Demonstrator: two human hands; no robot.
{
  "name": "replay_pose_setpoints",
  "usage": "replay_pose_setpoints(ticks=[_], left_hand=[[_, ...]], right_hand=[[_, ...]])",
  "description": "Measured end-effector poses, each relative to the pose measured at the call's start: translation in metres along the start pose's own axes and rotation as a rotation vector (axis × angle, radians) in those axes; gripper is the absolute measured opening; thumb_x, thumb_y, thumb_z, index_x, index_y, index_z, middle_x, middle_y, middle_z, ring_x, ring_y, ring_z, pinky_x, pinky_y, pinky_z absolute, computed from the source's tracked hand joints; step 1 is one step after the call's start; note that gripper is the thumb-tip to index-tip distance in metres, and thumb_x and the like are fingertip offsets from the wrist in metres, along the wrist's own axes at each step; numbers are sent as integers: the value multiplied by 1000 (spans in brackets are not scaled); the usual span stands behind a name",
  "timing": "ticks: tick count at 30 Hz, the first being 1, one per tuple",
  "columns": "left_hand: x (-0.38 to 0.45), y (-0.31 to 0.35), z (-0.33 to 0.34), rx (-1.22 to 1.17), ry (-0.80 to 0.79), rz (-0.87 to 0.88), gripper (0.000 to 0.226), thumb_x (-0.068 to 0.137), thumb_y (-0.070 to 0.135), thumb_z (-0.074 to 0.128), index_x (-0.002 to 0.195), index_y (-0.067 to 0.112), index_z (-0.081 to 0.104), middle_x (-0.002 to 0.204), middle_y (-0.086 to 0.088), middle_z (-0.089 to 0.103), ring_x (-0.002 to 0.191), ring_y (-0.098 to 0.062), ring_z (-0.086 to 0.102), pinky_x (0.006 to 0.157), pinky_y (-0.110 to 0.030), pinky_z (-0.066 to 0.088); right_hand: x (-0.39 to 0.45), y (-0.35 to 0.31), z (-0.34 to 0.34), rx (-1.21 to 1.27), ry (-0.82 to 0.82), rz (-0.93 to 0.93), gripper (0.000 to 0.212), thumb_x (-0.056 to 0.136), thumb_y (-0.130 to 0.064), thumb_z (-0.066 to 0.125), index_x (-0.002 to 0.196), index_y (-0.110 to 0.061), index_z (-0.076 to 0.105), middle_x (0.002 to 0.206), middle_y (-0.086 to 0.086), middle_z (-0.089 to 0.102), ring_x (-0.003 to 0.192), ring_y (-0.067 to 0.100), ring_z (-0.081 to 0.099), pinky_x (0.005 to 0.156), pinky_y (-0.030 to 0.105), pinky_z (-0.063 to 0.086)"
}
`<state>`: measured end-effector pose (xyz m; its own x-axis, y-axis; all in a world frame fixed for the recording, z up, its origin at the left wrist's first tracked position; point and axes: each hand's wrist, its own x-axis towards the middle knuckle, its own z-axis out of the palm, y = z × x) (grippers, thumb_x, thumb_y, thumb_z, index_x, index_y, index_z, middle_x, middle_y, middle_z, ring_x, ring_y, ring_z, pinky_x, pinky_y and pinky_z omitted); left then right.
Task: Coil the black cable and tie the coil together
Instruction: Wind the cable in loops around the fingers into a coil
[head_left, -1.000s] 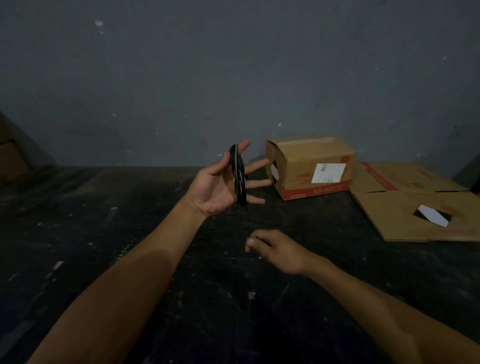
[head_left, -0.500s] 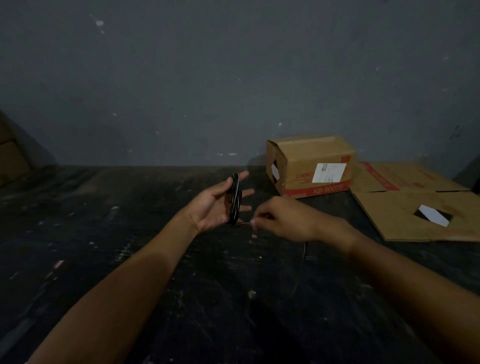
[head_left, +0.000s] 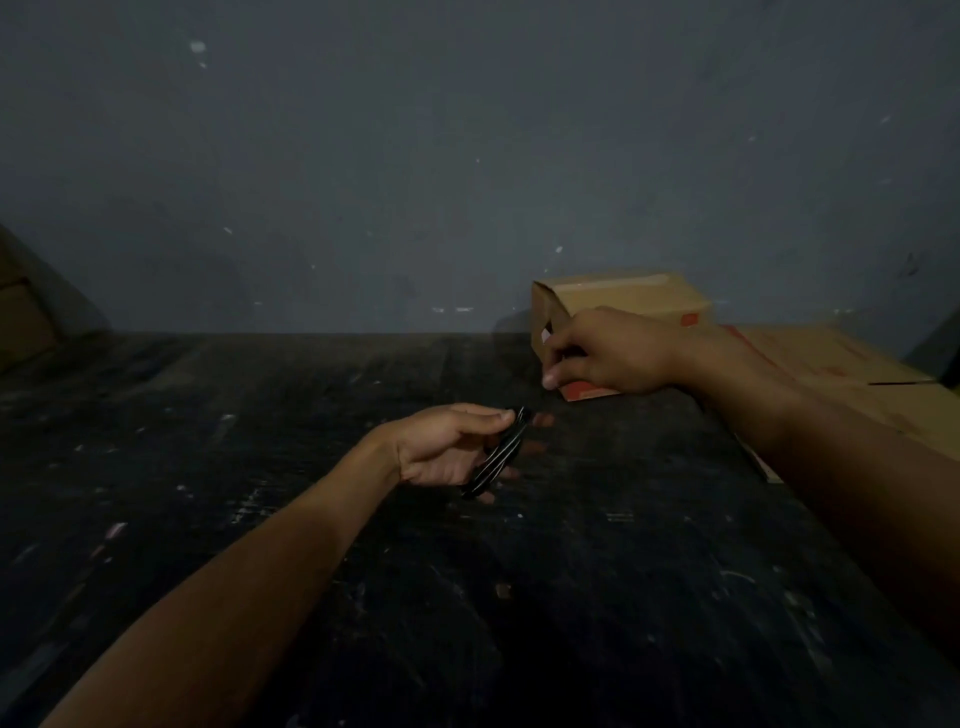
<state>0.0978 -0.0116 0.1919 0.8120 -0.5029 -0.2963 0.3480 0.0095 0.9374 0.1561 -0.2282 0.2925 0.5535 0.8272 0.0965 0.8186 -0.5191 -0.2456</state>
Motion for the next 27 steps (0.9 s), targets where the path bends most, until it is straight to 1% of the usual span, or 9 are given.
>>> replay_pose_setpoints(ticks=[5,8,11,13,15,18,21,24,27], left_hand=[[-6,7,4,105,-90,-55,38,94,36,49,128,25,63,150,-15,44,143,-46,25,106,-66,28],[-9,11,5,122,-161,-70,36,96,33,46,124,24,66,147,-11,49,142,-45,28,108,-70,23],[-13,11,10,78,-285,-63,35,95,34,50,123,19,64,153,-18,39,142,-47,26,107,-68,24],[-14,11,15,13,-383,-32,35,96,34,53,124,16,61,156,-24,29,143,-50,21,107,-67,26],[-13,11,22,-93,-475,29,33,97,34,52,124,15,58,158,-26,20,144,-52,15,107,-68,23],[-10,15,29,-226,-555,148,32,100,35,45,123,16,56,160,-24,12,144,-55,6,107,-74,13],[-9,23,31,-292,-544,269,34,101,38,39,124,21,58,160,-22,16,143,-57,4,107,-76,10],[-8,27,31,-364,-462,348,37,100,40,35,120,24,62,160,-22,11,142,-58,6,105,-78,11],[-7,27,32,-443,-412,404,40,100,42,34,121,25,63,159,-20,18,142,-57,11,104,-78,12]], right_hand=[[-3,10,-7,-154,8,-57,3,88,-34,62,88,-32,65,82,-18,59,88,14,59,71,35,45],[-5,22,-4,-376,37,-101,16,94,-39,51,103,-37,64,101,-11,66,98,15,57,84,38,40],[-12,37,6,-540,154,-121,29,95,-41,35,109,-38,60,106,-8,65,100,16,52,92,46,35],[-14,44,18,-513,213,-105,41,92,-41,27,111,-33,61,107,-3,66,101,20,52,95,44,31],[-15,48,36,-336,294,-77,40,91,-36,29,112,-28,63,106,1,67,102,23,55,94,40,28],[-17,45,67,108,340,-18,32,95,-11,40,117,-23,60,106,4,66,103,22,59,91,32,41],[-23,26,94,620,304,-70,43,88,6,43,122,-20,55,124,0,58,122,10,53,98,23,46],[-22,7,116,915,396,15,39,95,-8,38,122,-33,49,128,-5,55,123,6,51,103,31,46],[-16,-5,130,1055,463,104,25,97,-10,39,118,-17,50,123,13,57,118,24,55,99,54,47]])
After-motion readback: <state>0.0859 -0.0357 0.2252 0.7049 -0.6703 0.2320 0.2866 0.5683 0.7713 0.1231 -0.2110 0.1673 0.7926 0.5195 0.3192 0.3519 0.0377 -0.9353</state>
